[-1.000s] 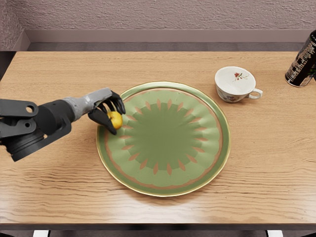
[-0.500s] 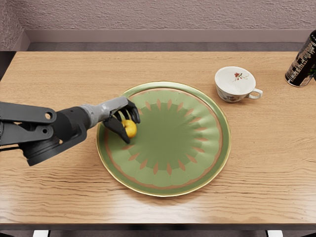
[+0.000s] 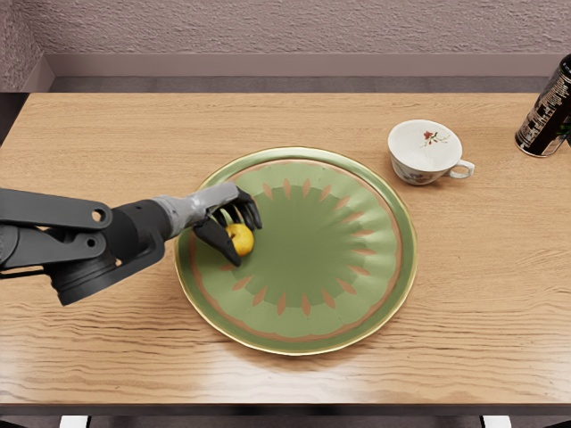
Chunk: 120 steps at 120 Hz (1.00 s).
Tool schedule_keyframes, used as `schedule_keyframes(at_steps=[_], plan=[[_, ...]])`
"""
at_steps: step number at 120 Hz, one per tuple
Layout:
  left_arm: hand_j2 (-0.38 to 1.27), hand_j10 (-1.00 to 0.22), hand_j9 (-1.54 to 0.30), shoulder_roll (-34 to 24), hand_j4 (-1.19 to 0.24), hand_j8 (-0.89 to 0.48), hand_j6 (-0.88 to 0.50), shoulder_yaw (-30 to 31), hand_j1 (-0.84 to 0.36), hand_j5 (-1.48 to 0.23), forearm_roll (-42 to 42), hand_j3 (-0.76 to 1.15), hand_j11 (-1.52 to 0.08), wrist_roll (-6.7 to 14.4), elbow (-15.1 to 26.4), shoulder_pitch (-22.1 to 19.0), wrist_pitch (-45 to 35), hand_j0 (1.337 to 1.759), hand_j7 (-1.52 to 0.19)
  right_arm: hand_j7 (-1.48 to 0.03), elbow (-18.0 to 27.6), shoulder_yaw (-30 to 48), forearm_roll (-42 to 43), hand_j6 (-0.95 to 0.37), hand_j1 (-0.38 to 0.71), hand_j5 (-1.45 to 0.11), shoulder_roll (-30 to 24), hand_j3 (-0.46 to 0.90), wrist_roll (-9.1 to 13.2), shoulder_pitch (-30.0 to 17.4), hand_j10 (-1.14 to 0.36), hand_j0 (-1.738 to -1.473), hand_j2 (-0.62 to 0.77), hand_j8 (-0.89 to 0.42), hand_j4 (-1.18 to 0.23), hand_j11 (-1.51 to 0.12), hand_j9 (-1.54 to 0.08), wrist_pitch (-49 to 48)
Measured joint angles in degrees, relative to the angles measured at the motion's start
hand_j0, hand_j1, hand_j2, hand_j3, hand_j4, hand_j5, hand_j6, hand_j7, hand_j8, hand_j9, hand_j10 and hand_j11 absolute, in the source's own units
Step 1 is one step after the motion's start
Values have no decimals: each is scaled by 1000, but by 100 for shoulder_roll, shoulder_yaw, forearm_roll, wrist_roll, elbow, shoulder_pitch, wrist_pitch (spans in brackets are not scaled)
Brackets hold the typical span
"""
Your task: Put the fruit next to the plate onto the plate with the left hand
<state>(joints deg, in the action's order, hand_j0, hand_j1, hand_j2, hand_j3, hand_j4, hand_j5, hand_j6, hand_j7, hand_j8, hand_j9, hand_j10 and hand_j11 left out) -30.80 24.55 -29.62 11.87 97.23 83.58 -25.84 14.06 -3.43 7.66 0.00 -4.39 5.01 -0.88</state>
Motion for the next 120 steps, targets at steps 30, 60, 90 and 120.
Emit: schedule_keyframes(at_steps=[30,60,90,120], plan=[[160,-442,-578,38,-437,-402,-413,-9,-142,-581,-8,0,-576,-1,2,83,-14,1658,-577,-20,0,0,-1,-15,-331,-20,0,0,0,0,-15,-1658,-3,-15,-15,-20,-20,0],[63,-205,-267,-248,-204,-193,-197,-381,116,-268,19,0,-266,-9,39,493,119,1658,-267,-20,0,0,-2,-15,-331,-20,0,0,0,0,-15,-1658,-3,-15,-15,-20,-20,0],[20,-66,-85,-2328,-65,-63,-64,-1325,275,-85,1844,0,-85,-55,29,401,1877,1658,-85,-20,0,0,-1,-15,-331,-20,0,0,0,0,-15,-1658,-3,-15,-15,-20,-20,0],[7,-24,-30,-3721,-24,-24,-24,-1841,323,-30,2261,0,-30,-19,-101,166,5192,1658,-30,-20,0,0,-1,-15,-331,-20,0,0,0,0,-15,-1658,-3,-15,-15,-20,-20,0]])
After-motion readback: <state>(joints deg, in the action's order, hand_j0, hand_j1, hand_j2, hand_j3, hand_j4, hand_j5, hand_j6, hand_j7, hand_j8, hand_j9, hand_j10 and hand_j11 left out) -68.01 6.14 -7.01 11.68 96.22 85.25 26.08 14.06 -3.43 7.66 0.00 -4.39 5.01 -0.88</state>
